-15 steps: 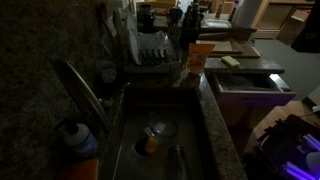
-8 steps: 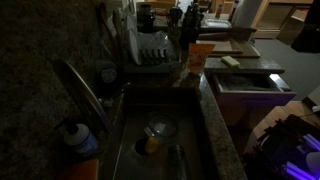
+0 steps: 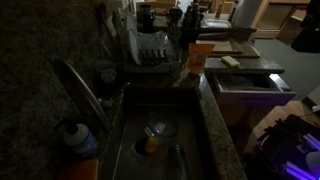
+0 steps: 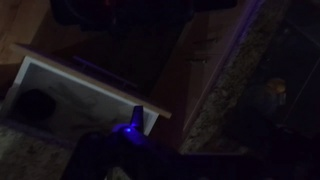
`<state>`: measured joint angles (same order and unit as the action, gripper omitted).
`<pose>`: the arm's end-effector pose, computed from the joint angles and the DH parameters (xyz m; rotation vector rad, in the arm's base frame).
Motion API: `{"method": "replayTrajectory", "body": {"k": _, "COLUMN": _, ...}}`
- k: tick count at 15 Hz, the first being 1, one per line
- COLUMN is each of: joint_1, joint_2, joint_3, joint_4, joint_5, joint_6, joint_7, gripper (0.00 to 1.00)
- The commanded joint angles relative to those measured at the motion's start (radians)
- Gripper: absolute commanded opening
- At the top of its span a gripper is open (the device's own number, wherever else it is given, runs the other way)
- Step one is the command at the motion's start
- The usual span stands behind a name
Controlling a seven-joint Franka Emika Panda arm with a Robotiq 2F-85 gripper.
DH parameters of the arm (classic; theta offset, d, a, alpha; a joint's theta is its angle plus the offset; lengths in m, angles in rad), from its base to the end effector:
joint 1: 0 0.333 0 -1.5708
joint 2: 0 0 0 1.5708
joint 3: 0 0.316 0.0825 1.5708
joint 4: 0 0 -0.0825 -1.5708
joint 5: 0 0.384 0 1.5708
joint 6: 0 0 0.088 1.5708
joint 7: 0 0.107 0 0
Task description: Put the yellow sponge in the drawer
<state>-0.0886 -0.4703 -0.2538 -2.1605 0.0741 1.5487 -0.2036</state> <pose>0.3712 -0.1407 0.5645 -2.9124 0.1567 0.1483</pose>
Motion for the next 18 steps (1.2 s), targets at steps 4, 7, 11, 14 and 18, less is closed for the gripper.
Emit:
{"method": "replayTrajectory", "body": {"k": 4, "joint_1": -0.029, "joint_2": 0.057, "joint_3": 0.019, "joint_4": -0.121, "joint_5": -0.209, "joint_6": 0.460, "joint_7": -0.122, "gripper": 1.00}}
{"method": "replayTrajectory", "body": {"k": 7, "joint_1": -0.056, "joint_2": 0.060, "joint_3": 0.004, "joint_4": -0.194, "joint_5": -0.278, "joint_6": 0.712, "joint_7": -0.099, "gripper": 1.00}}
{"method": "replayTrajectory", "body": {"k": 11, "joint_1": -0.067, "joint_2": 0.084, "joint_3": 0.010, "joint_4": -0.190, "joint_5": -0.241, "joint_6": 0.757, "joint_7": -0.038, "gripper": 1.00}}
{"method": "replayTrajectory", "body": {"k": 14, "joint_1": -0.063, "joint_2": 0.071, "joint_3": 0.020, "joint_4": -0.203, "joint_5": -0.257, "joint_6": 0.775, "joint_7": -0.051, "gripper": 1.00}}
{"method": "replayTrajectory", "body": {"k": 18, "joint_1": -0.132, "joint_2": 0.322, "joint_3": 0.004, "joint_4": -0.104, "joint_5": -0.330, "joint_6": 0.783, "joint_7": 0.091, "gripper": 1.00}}
